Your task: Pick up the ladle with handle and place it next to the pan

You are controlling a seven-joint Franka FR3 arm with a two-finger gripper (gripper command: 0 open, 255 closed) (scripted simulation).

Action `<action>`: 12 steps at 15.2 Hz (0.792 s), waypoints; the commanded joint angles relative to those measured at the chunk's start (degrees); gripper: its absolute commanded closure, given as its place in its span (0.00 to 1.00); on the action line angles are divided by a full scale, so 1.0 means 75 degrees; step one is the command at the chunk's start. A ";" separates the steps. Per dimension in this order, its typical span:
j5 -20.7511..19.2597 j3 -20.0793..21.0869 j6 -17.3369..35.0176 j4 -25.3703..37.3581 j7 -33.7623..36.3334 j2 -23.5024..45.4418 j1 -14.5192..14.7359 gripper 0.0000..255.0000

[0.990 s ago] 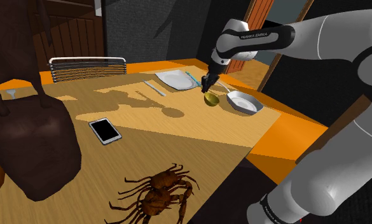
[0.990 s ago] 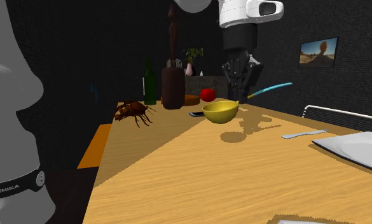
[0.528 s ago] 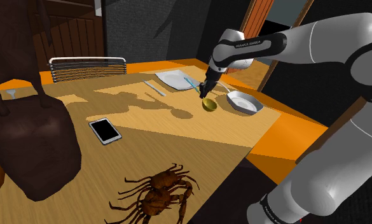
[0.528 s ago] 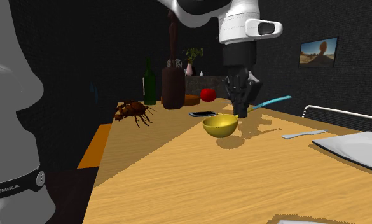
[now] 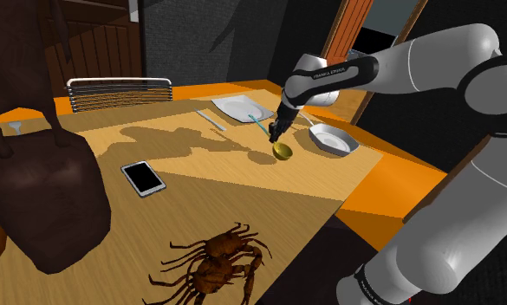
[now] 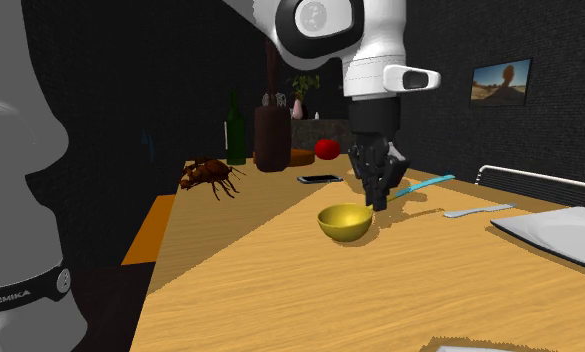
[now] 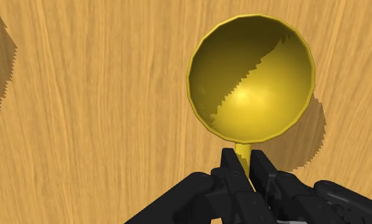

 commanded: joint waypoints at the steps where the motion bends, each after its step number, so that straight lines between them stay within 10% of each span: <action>1: 0.0037 0.0005 0.0211 -0.0105 -0.0027 0.0105 0.0003 1.00; 12: 0.0114 0.0012 0.0575 -0.0267 -0.0094 0.0313 -0.0001 1.00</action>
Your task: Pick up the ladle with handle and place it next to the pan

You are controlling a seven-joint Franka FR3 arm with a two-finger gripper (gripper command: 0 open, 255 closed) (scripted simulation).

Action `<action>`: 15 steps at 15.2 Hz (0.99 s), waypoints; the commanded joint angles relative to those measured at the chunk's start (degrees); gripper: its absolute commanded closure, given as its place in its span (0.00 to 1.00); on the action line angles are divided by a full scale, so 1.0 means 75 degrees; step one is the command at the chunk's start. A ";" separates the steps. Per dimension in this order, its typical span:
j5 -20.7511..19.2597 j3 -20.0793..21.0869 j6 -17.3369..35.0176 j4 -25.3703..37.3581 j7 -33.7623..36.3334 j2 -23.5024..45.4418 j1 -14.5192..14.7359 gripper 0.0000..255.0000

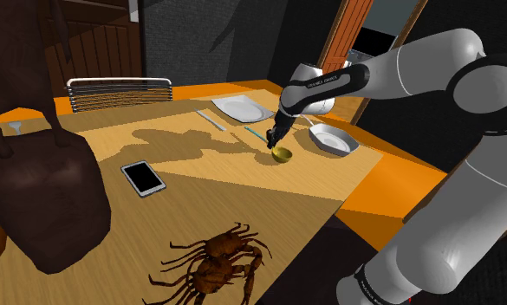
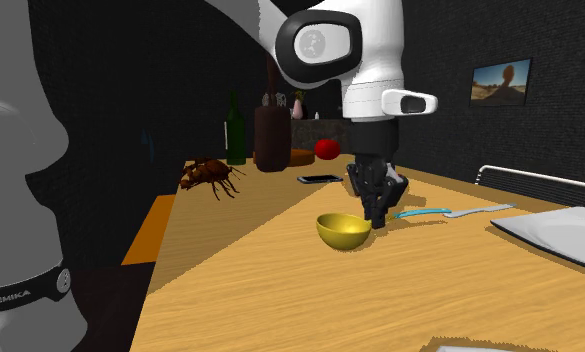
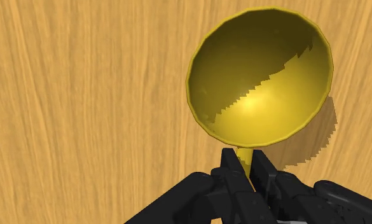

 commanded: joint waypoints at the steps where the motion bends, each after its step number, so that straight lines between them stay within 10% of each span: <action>1: 0.0000 0.0000 0.0000 0.0000 -0.0001 0.0001 0.0000 0.00; 15: -0.0192 -0.0029 -0.0899 0.0317 0.0130 -0.0595 -0.0010 0.00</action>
